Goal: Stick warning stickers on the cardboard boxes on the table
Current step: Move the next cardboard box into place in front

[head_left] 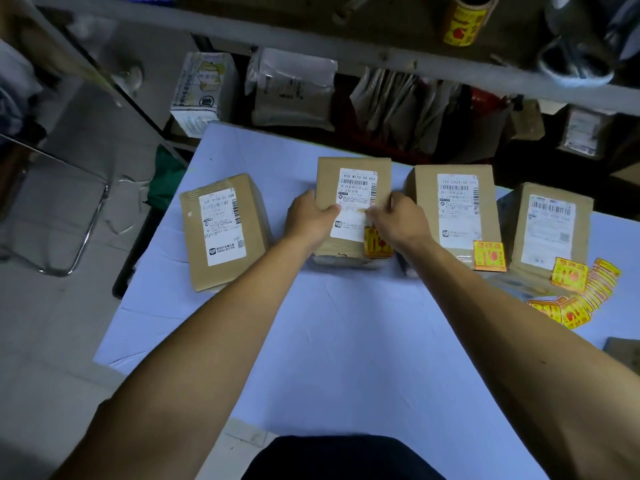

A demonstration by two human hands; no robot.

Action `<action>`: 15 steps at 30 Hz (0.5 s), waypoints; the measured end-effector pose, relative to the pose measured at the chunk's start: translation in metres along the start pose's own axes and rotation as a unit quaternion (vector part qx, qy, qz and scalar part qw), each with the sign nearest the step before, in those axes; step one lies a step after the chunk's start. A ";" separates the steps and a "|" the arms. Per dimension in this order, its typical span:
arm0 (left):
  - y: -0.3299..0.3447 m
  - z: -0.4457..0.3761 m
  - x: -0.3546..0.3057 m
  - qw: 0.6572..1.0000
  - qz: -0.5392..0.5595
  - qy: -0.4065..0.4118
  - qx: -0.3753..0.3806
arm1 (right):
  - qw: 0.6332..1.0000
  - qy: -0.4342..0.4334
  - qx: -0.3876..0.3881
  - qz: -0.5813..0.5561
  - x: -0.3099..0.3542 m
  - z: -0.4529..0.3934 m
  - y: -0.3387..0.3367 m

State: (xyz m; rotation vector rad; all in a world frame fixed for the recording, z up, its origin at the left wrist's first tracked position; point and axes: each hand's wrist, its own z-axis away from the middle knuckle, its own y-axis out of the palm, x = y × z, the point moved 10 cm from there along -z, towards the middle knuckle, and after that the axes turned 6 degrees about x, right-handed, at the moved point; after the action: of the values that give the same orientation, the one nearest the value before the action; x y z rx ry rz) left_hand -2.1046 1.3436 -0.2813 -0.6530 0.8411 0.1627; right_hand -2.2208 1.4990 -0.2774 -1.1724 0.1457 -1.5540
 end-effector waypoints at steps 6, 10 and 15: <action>-0.052 0.050 -0.005 0.947 -0.275 0.160 -0.045 | 0.977 -0.158 -0.041 0.138 0.059 0.046 0.012; -0.096 0.074 0.037 0.897 -0.404 0.154 -0.088 | 0.953 -0.238 0.004 0.187 0.097 0.073 0.059; -0.136 0.083 0.097 0.893 -0.430 0.105 -0.084 | 0.918 -0.306 0.041 0.247 0.135 0.085 0.119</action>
State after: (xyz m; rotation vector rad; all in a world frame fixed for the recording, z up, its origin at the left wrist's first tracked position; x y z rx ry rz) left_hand -1.9353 1.2738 -0.2485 -1.1664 0.6775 -0.6574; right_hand -2.0621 1.3880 -0.2324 -1.3730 -0.0423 -0.7018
